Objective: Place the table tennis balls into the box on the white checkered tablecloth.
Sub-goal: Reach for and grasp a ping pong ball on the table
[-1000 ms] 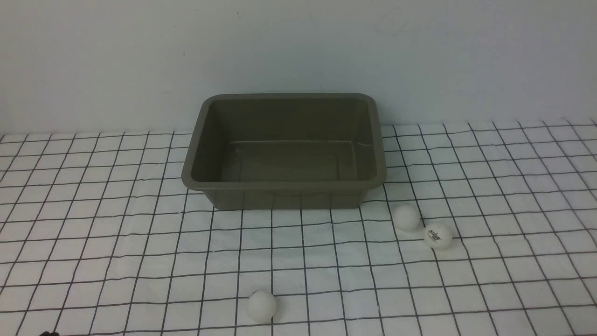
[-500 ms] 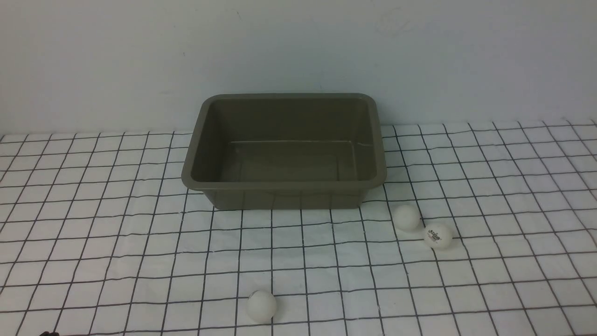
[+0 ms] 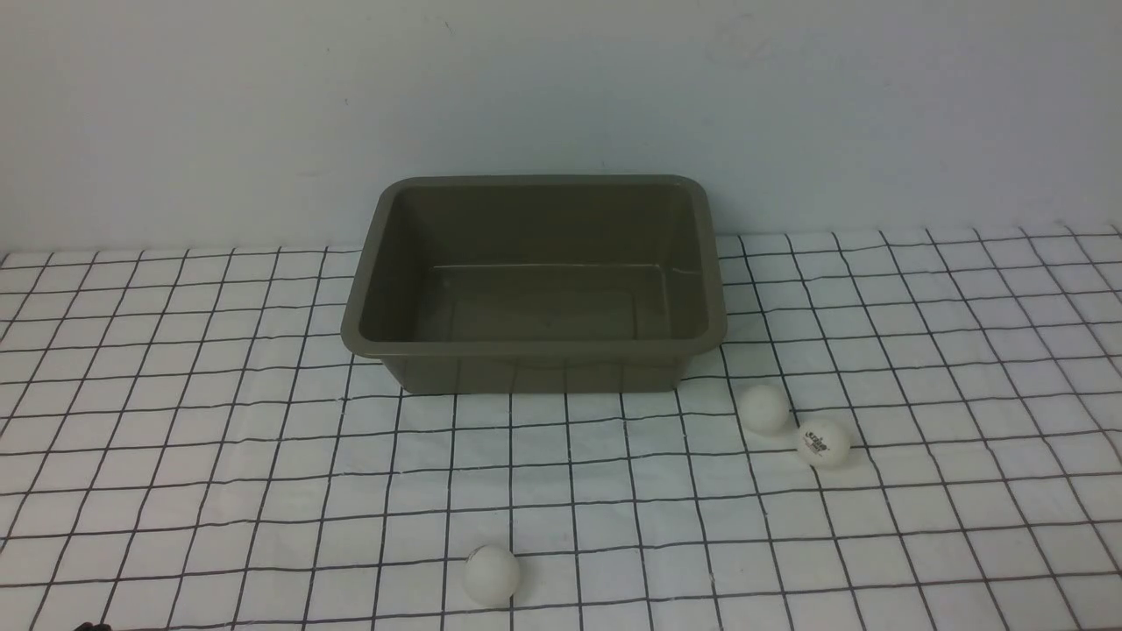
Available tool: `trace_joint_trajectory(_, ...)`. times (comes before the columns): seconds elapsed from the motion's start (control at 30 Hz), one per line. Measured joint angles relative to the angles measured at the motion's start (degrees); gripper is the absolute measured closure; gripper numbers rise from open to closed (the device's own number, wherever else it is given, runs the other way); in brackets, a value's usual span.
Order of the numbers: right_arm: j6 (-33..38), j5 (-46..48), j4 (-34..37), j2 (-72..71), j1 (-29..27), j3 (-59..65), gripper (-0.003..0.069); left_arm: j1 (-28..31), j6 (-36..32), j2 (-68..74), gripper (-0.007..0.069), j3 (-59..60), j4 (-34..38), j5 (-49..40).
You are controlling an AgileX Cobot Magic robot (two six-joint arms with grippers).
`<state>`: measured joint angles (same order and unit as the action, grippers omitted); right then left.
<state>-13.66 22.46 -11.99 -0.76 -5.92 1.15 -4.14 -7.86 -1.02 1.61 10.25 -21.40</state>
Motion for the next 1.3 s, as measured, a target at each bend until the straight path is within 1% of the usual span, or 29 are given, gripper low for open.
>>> trace_joint_trajectory(0.1, 0.00, -0.07, -1.04, 0.00, 0.00, 0.01, 0.0669, 0.00, 0.54, 0.00, 0.0629, 0.00, 0.72, 0.00)
trace_joint_trajectory(0.13, -0.16, -0.13, -1.04, 0.00, 0.00, 0.01, 0.0669, 0.00, 1.53, 0.00, 0.0629, 0.00, 2.08, 0.00)
trace_joint_trajectory(0.2, -0.58, -0.62, 0.15, 0.00, 0.00, 0.06, 0.0669, 0.00, 4.34, 0.00, 0.0629, 0.00, 8.04, 0.00)
trace_joint_trajectory(0.3, -2.08, -3.22, 5.44, 0.00, 0.00, 0.42, 0.0669, 0.00, 7.86, 0.00, 0.0629, 0.00, 18.22, 0.74)
trace_joint_trajectory(0.33, -2.76, -4.30, 8.66, 0.00, 0.00, 0.47, 0.0669, 0.00, 8.17, 0.00, 0.0629, 0.00, 22.55, 1.35)
trace_joint_trajectory(0.4, -3.71, -6.19, 12.88, 0.00, 0.00, 0.47, 0.0669, 0.00, 8.54, 0.00, 0.0629, 0.00, 29.74, 2.59)
trace_joint_trajectory(0.43, -4.14, -6.80, 15.27, 0.00, 0.00, 0.47, 0.0669, 0.00, 8.54, 0.00, 0.0629, 0.00, 31.51, 2.63)
trace_joint_trajectory(0.57, -5.01, -9.21, 24.20, 0.00, 0.00, 0.47, 0.0669, 0.00, 8.61, 0.00, 0.0629, 0.00, 42.81, 3.40)
trace_joint_trajectory(0.67, -4.86, -11.54, 27.63, 0.00, 0.00, 0.47, 0.0669, 0.00, 8.49, 0.00, 0.0629, 0.00, 48.75, 4.06)
trace_joint_trajectory(0.73, -4.59, -14.18, 28.15, 0.00, 0.00, 0.47, 0.0669, 0.00, 8.49, 0.00, 0.0629, 0.00, 51.24, 4.39)
trace_joint_trajectory(0.83, -3.59, -18.80, 26.81, 0.00, 0.00, 0.47, 0.0669, 0.00, 8.49, 0.00, 0.0629, 0.00, 54.18, 5.00)
trace_joint_trajectory(0.9, -3.31, -22.46, 26.31, 0.00, 0.00, 0.47, 0.0669, 0.00, 8.49, 0.00, 0.0629, 0.00, 55.00, 5.17)
trace_joint_trajectory(1.07, -3.55, -27.04, 26.88, 0.00, 0.00, 0.47, 0.0669, 0.00, 8.49, 0.00, 0.0629, 0.00, 57.42, 5.23)
trace_joint_trajectory(1.3, -9.58, -27.91, 31.83, 0.00, 0.00, 0.47, 0.0669, 0.00, 8.54, 0.00, 0.0629, 0.00, 63.00, 6.85)
